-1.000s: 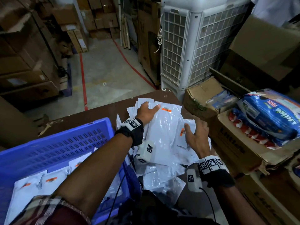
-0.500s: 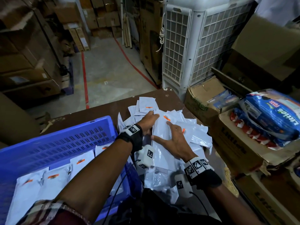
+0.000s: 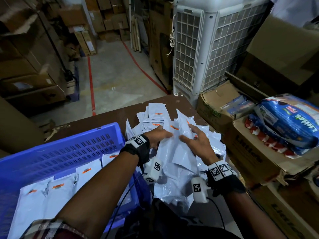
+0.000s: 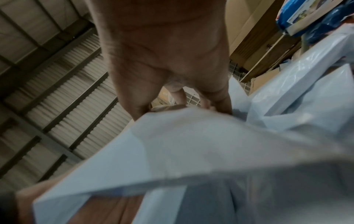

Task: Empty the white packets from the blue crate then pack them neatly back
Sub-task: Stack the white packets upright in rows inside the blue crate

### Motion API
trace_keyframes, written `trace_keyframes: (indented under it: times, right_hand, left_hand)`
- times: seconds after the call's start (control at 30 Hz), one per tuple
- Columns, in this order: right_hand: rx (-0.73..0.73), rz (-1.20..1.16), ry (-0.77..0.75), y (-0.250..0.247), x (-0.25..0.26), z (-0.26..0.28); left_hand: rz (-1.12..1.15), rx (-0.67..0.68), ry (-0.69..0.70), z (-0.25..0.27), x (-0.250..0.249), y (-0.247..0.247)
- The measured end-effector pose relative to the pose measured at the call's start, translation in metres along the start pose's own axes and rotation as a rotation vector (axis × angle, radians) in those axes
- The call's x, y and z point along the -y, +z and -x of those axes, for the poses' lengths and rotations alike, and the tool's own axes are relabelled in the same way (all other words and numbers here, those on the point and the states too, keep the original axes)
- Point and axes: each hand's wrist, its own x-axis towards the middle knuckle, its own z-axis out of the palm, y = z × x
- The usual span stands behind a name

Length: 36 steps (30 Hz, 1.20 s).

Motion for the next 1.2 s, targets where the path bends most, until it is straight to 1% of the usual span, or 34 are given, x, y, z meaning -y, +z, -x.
trace_keyframes:
  times: [0.1,0.2,0.3,0.4,0.5,0.6,0.67,0.77,0.83,0.93,1.0,1.2]
  right_hand:
    - [-0.042,-0.045,0.009,-0.015,0.003,0.003]
    - [-0.075,0.045,-0.030,-0.025,0.005,0.007]
    - [-0.074,0.157,-0.076,-0.027,-0.003,0.010]
    - [-0.029,0.209,-0.069,-0.023,-0.013,0.013]
    - [-0.001,0.125,-0.080,-0.023,-0.013,0.015]
    - [0.003,-0.006,-0.078,-0.029,-0.010,0.018]
    - [-0.008,-0.072,-0.055,-0.036,-0.009,0.019]
    - [-0.055,-0.140,0.000,-0.053,-0.007,0.020]
    - [-0.115,-0.195,0.039,-0.065,-0.007,0.021]
    - [-0.202,-0.257,0.049,-0.080,-0.003,0.026]
    - [-0.225,-0.285,0.051,-0.086,0.001,0.030]
    - [-0.093,-0.259,0.031,-0.075,0.009,0.038]
  left_hand:
    - [-0.070,-0.106,-0.031,-0.001,0.002,-0.001]
    - [-0.138,-0.149,-0.038,0.002,0.000,0.002]
    - [-0.319,-0.183,0.015,0.001,0.001,0.011]
    - [-0.538,-0.184,0.077,0.000,0.002,0.027]
    - [-0.732,-0.155,0.049,-0.001,0.004,0.044]
    - [-0.855,-0.215,0.051,-0.001,0.009,0.062]
    - [-0.855,-0.250,0.038,-0.004,0.013,0.066]
    - [-0.791,-0.225,0.012,-0.006,0.012,0.062]
    - [-0.752,-0.222,0.010,-0.006,0.008,0.056]
    - [-0.710,-0.254,0.010,-0.001,0.000,0.047]
    - [-0.691,-0.280,0.023,0.002,-0.007,0.042]
    - [-0.610,-0.344,0.147,0.032,-0.028,0.030]
